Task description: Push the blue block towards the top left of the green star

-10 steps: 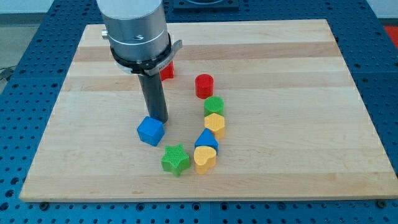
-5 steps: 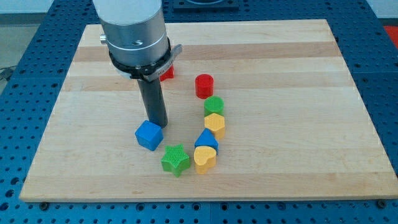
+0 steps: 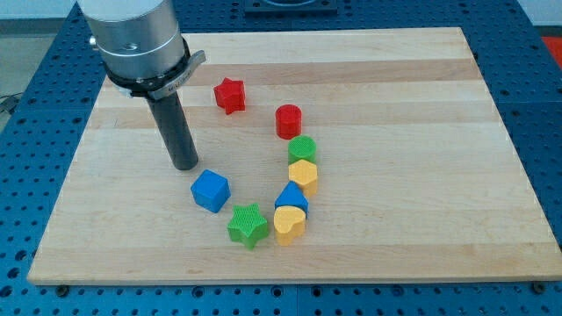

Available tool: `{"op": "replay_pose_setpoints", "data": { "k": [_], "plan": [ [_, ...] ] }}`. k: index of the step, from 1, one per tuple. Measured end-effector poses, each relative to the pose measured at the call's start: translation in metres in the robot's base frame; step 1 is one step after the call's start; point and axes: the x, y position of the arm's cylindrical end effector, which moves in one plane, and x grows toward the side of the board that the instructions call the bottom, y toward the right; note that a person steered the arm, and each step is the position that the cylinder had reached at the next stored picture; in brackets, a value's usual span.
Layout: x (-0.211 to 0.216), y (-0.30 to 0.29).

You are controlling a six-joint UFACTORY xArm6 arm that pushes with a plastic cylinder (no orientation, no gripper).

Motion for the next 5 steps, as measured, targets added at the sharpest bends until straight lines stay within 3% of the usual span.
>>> {"op": "replay_pose_setpoints", "data": {
  "k": [5],
  "plan": [
    [0.019, 0.021]
  ]
}}
